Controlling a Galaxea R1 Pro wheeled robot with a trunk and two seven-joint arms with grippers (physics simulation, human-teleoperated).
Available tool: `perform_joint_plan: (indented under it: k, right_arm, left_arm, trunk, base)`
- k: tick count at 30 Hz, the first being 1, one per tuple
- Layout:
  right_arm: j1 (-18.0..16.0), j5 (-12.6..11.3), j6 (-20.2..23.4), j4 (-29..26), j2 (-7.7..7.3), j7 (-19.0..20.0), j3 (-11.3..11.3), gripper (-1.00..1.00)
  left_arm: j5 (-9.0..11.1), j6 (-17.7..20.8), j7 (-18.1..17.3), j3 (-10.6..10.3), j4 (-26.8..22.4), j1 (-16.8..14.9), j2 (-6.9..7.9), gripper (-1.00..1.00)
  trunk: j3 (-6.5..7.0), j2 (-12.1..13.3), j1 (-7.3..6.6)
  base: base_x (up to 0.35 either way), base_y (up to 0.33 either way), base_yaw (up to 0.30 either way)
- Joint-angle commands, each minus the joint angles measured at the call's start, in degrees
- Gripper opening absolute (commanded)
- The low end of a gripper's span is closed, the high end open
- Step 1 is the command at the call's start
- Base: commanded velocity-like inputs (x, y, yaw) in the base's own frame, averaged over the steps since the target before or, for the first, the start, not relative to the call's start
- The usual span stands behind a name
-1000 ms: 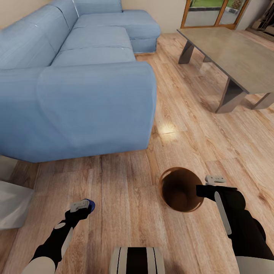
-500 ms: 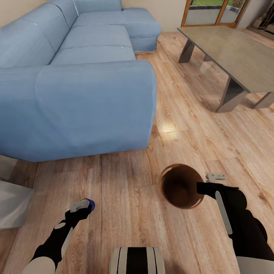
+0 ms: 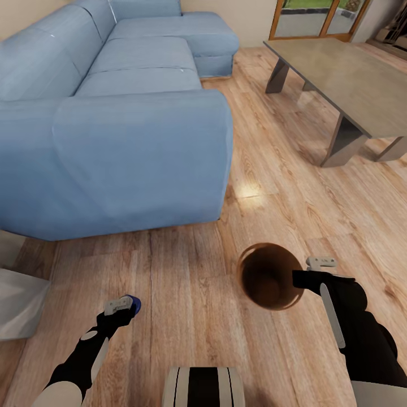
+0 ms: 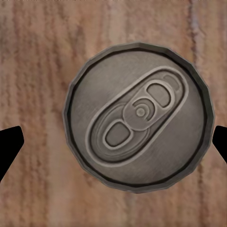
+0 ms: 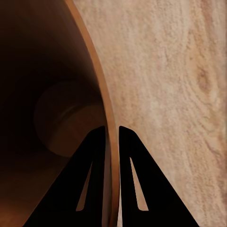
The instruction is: Put the three can of soda from the living room inside the tash can in the kitchen.
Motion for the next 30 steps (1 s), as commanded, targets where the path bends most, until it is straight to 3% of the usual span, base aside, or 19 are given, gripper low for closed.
perform_joint_plan:
  k: [1,18,19,30]
  right_arm:
    - [0.0,-0.9,0.0,0.0,0.01,0.3,0.0,-1.00]
    - [0.0,-0.9,0.0,0.0,0.01,0.3,0.0,-1.00]
    - [0.0,-0.9,0.0,0.0,0.01,0.3,0.0,-1.00]
    - [0.0,-0.9,0.0,0.0,0.01,0.3,0.0,-1.00]
  left_arm:
    - [0.0,0.0,0.0,0.0,0.0,0.0,0.00,1.00]
    - [0.0,0.0,0.0,0.0,0.0,0.0,0.00,1.00]
    - [0.0,0.0,0.0,0.0,0.0,0.0,0.00,-1.00]
    - [0.1,0.0,0.0,0.0,-0.3,0.0,0.00,-1.00]
  trunk:
    - [0.00,0.0,0.00]
    - [0.00,0.0,0.00]
    - [0.00,0.0,0.00]
    - [0.00,0.0,0.00]
  base:
    - [0.000,0.000,0.000]
    - [0.000,0.000,0.000]
    - [0.000,0.000,0.000]
    - [0.000,0.000,0.000]
